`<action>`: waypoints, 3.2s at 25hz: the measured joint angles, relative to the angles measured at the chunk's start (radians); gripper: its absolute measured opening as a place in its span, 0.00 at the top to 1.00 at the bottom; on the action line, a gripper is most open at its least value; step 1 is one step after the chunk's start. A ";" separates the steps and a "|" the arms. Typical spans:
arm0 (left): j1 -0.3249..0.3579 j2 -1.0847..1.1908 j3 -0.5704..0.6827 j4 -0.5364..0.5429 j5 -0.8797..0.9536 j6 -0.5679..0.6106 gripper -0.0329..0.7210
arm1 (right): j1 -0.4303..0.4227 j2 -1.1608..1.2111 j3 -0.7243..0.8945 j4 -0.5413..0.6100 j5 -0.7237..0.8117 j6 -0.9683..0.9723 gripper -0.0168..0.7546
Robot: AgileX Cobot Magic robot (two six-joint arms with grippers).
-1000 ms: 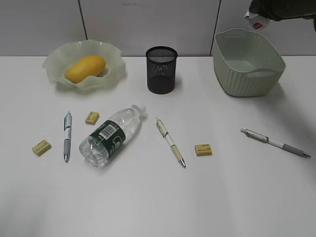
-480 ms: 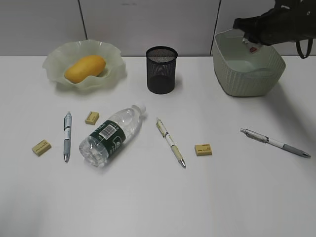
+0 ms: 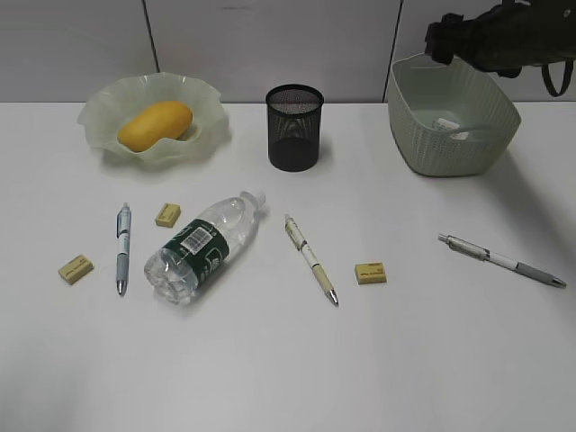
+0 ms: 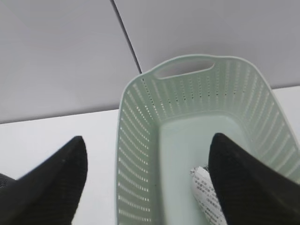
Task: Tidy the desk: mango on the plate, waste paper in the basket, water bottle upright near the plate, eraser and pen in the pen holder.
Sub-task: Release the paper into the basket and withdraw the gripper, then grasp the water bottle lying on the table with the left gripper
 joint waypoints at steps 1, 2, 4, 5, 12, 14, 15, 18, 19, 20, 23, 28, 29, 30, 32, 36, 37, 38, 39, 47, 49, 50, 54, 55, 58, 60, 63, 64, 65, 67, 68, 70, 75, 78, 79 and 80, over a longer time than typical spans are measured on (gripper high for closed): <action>0.000 0.000 0.000 0.000 0.000 0.000 0.39 | 0.000 -0.015 -0.009 -0.010 0.028 0.000 0.16; 0.000 0.000 0.000 0.000 0.000 0.000 0.39 | 0.000 -0.032 -0.018 -0.035 0.053 0.000 0.17; 0.000 0.000 0.000 -0.001 0.000 0.000 0.39 | 0.000 -0.065 -0.040 -0.070 0.139 0.000 0.19; 0.000 0.000 0.000 -0.003 0.000 0.000 0.39 | 0.000 -0.083 -0.053 -0.085 0.194 0.000 0.20; 0.000 0.000 0.000 -0.004 0.000 0.000 0.39 | 0.000 -0.183 -0.099 -0.128 0.589 0.000 0.22; 0.000 0.000 0.000 -0.005 0.001 0.000 0.39 | 0.000 -0.209 -0.099 -0.142 0.683 0.000 0.22; 0.000 0.000 0.000 -0.007 0.002 0.000 0.39 | 0.000 -0.223 -0.099 -0.149 0.733 0.000 0.22; 0.000 0.000 0.000 -0.009 0.012 0.000 0.39 | 0.000 -0.263 -0.100 -0.160 0.867 0.000 0.22; 0.000 0.000 0.000 -0.010 0.015 0.000 0.39 | 0.000 -0.276 -0.101 -0.162 0.911 0.000 0.22; 0.000 0.000 0.000 -0.011 0.017 0.000 0.39 | 0.000 -0.288 -0.101 -0.163 0.946 0.000 0.22; 0.000 0.000 0.000 -0.011 0.022 0.000 0.39 | 0.000 -0.319 -0.101 -0.163 1.056 0.000 0.22; 0.000 0.000 0.000 -0.021 0.029 0.000 0.39 | 0.000 -0.358 -0.101 -0.178 1.191 0.000 0.27; 0.000 0.000 0.000 -0.024 0.035 0.000 0.39 | 0.000 -0.366 -0.101 -0.183 1.210 0.000 0.28; 0.000 0.000 0.000 -0.026 0.042 0.000 0.39 | 0.000 -0.374 -0.101 -0.185 1.223 0.000 0.29; 0.000 0.000 0.000 -0.027 0.058 0.000 0.39 | 0.000 -0.390 -0.101 -0.189 1.246 0.000 0.30; 0.000 0.000 0.000 -0.016 0.074 0.000 0.39 | 0.000 -0.432 -0.100 -0.208 1.250 0.000 0.31; 0.000 0.000 0.000 -0.014 0.075 0.000 0.39 | 0.000 -0.449 -0.096 -0.210 1.250 0.000 0.31; 0.000 0.000 0.000 -0.012 0.076 0.000 0.39 | 0.000 -0.467 -0.089 -0.209 1.250 0.000 0.31; 0.000 0.000 0.000 -0.011 0.076 0.000 0.39 | 0.000 -0.493 -0.079 -0.209 1.250 0.000 0.31; 0.000 0.000 0.000 -0.008 0.078 0.000 0.39 | 0.000 -0.741 0.077 -0.208 1.251 0.009 0.31; 0.000 0.000 0.000 -0.008 0.077 0.000 0.39 | 0.000 -0.816 0.130 -0.207 1.251 0.009 0.31; 0.000 0.000 0.000 -0.008 0.076 0.000 0.39 | 0.000 -0.860 0.159 -0.206 1.251 0.009 0.31; 0.000 0.000 0.000 -0.008 0.076 0.000 0.39 | 0.000 -1.037 0.274 -0.206 1.251 0.009 0.31; 0.000 0.000 0.000 -0.008 0.076 0.000 0.39 | 0.000 -1.073 0.298 -0.206 1.251 0.015 0.31; 0.000 0.000 0.000 -0.008 0.076 0.000 0.39 | 0.000 -1.176 0.333 -0.206 1.248 0.018 0.31; 0.000 0.000 0.000 -0.008 0.076 0.000 0.39 | 0.000 -1.233 0.334 -0.204 1.233 0.019 0.31; 0.000 0.000 0.000 -0.011 0.077 0.000 0.39 | 0.000 -1.275 0.341 -0.170 1.223 0.019 0.31; 0.000 0.000 0.000 -0.011 0.077 0.000 0.39 | 0.001 -1.294 0.351 -0.155 1.222 0.020 0.32; 0.000 0.000 0.000 -0.012 0.077 0.000 0.39 | 0.003 -1.317 0.368 -0.145 1.217 0.020 0.32; 0.000 0.003 0.000 -0.012 0.073 0.000 0.39 | 0.009 -1.371 0.416 -0.133 1.192 0.020 0.33; 0.000 0.013 0.000 -0.012 0.067 0.000 0.39 | 0.012 -1.406 0.448 -0.131 1.179 0.020 0.34; 0.000 0.049 0.000 -0.012 0.044 0.000 0.39 | 0.014 -1.470 0.513 -0.133 1.150 0.020 0.34; 0.000 0.233 0.000 -0.020 -0.070 0.000 0.39 | 0.014 -1.605 0.673 -0.128 1.147 0.009 0.34; 0.000 0.348 0.000 -0.037 -0.131 0.000 0.39 | 0.014 -1.690 0.728 -0.121 1.181 -0.004 0.34; 0.000 0.406 0.000 -0.041 -0.142 0.000 0.39 | 0.014 -1.716 0.739 -0.122 1.196 -0.006 0.34; 0.000 0.434 0.000 -0.044 -0.153 0.000 0.39 | 0.014 -1.747 0.747 -0.126 1.212 -0.007 0.34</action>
